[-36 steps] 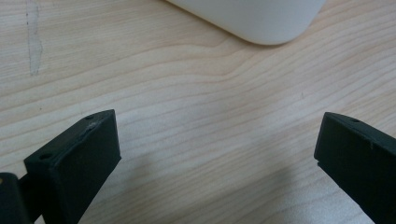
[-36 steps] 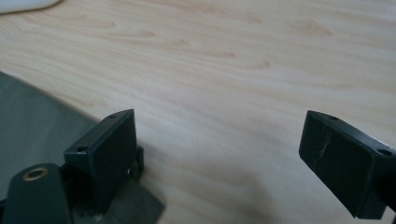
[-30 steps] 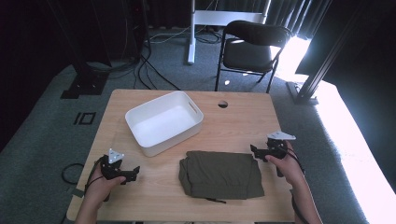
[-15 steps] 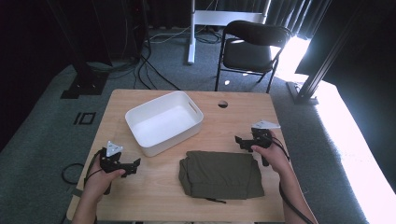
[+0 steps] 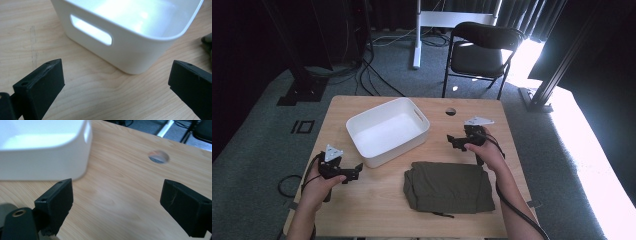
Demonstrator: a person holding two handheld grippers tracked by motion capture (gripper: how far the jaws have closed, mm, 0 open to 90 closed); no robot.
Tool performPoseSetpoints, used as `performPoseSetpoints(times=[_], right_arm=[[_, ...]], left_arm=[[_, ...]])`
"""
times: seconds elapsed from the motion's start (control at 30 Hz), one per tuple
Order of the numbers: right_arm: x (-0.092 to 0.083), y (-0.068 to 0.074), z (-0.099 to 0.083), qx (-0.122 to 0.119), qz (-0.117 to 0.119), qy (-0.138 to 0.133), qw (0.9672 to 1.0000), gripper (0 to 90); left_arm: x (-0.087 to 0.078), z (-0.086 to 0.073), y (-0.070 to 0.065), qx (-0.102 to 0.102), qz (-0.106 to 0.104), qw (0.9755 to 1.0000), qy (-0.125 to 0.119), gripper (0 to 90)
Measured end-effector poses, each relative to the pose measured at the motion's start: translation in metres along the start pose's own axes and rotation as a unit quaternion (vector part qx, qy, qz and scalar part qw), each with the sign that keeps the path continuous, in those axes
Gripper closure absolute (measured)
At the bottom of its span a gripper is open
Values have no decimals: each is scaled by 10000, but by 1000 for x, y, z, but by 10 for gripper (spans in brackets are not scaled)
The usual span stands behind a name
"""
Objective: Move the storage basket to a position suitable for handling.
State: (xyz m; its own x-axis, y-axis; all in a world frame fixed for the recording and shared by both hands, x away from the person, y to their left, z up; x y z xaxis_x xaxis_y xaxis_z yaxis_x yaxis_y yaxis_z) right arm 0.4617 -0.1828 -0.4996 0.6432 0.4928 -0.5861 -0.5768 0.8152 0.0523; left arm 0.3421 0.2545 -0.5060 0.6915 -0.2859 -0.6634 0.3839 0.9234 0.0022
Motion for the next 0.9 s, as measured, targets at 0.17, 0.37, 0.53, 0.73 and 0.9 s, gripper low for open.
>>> performPoseSetpoints(times=[0.17, 0.37, 0.53, 0.73, 0.9], right_arm=[[12, 14, 20, 26, 203, -135, 9997, 112], [29, 25, 37, -114, 242, -140, 9995, 112], [42, 32, 47, -141, 285, -147, 9994, 113], [55, 38, 55, -187, 301, -127, 9993, 113], [72, 43, 63, -207, 270, -95, 9994, 113]], left_arm=[[-1, 6, 0, -70, -45, 9999, -75, 15], [-5, 14, 3, -124, -49, 9997, -181, 15], [-3, 19, 3, -147, -29, 9997, -193, 15], [3, 25, 2, -203, -91, 9994, -259, 15], [11, 28, 1, -319, -75, 9991, -265, 15]])
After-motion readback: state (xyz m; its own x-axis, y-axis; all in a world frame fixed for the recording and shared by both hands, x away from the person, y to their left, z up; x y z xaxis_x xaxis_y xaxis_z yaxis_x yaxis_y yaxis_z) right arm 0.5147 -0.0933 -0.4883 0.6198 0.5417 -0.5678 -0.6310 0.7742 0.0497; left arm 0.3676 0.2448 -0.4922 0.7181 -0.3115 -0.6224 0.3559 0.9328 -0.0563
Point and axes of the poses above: each handheld gripper's, and its own axes: x roughly forward along the jaws, z roughly out of its top, y roughly to its left, the point moved 3 cm from there along x, roughly forward along the jaws, and after that the axes turned 3 degrees about y, right-handed, at the moved point
